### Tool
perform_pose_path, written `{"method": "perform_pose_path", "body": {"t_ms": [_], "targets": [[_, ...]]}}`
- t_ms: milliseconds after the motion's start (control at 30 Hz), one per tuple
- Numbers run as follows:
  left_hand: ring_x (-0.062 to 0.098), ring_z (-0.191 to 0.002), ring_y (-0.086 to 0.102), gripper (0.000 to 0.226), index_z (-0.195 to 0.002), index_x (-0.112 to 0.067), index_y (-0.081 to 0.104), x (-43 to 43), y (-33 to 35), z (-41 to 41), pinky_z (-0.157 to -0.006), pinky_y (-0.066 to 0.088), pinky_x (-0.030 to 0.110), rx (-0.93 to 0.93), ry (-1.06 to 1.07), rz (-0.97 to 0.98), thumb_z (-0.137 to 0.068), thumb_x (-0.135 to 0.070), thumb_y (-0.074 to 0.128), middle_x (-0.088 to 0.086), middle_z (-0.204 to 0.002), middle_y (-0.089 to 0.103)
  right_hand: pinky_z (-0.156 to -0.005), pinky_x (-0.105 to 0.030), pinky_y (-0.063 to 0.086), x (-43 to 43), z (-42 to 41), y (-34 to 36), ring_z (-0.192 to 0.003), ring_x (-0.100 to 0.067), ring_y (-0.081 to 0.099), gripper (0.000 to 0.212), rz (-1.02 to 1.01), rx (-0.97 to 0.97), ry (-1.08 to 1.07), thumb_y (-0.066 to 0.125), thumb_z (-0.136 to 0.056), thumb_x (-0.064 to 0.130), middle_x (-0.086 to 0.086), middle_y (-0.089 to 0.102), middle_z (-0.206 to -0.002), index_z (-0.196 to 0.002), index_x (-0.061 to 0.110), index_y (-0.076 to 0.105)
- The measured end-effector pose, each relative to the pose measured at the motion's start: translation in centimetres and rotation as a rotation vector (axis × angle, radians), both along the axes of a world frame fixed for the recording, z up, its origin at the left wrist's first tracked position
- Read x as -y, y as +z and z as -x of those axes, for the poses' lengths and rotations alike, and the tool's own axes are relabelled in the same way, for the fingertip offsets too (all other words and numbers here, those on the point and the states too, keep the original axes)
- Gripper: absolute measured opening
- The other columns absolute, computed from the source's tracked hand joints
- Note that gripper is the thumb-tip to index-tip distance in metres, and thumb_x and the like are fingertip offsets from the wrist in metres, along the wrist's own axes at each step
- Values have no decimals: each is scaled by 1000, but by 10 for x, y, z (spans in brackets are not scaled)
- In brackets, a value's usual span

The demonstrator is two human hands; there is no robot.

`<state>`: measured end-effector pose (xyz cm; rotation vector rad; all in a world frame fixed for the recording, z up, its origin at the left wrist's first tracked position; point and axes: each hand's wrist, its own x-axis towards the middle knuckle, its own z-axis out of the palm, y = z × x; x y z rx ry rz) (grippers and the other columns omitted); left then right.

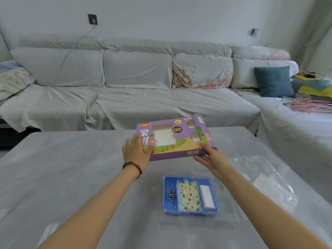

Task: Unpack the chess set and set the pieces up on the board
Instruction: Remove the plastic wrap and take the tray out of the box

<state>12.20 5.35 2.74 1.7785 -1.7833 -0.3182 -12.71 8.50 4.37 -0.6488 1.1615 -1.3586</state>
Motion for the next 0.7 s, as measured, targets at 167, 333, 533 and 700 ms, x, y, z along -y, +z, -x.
{"method": "perform_pose_path", "body": {"t_ms": [167, 333, 533, 700], "targets": [[21, -89, 61, 59, -142, -8, 27, 54, -4, 76, -72, 54, 37, -986, -55, -476, -93, -30, 51, 13, -117, 57, -68, -33, 59, 49, 94, -3, -85, -24, 65, 44, 63, -113, -131, 62, -88, 19, -8, 59, -109, -124, 18, 36], [17, -74, 61, 62, -143, -11, 20, 109, -35, 158, -54, 57, 26, -1114, -97, -476, -92, -20, 55, 12, -105, 58, -79, -34, 51, 105, 164, -39, -92, -21, 55, 47, 49, -392, -349, 64, -87, 18, -14, 50, -121, -129, 14, 41], [26, -124, 45, 55, -134, -18, 42, 142, -88, 200, -103, 39, 37, -613, -113, -378, -88, -48, 51, 9, -136, 49, -85, -30, 43, 140, 214, -102, -96, -18, 54, 58, -9, -647, -276, 69, -84, 18, -5, 54, -118, -135, 13, 42], [28, -140, 10, 59, -142, -32, 28, 158, -122, 210, -113, 14, 38, -16, -61, -390, -91, -60, 28, 3, -155, 16, -97, -37, 44, 161, 241, -144, -99, -19, 57, 75, -42, -800, -223, 71, -81, 27, -3, 55, -123, -143, 14, 30]]}}
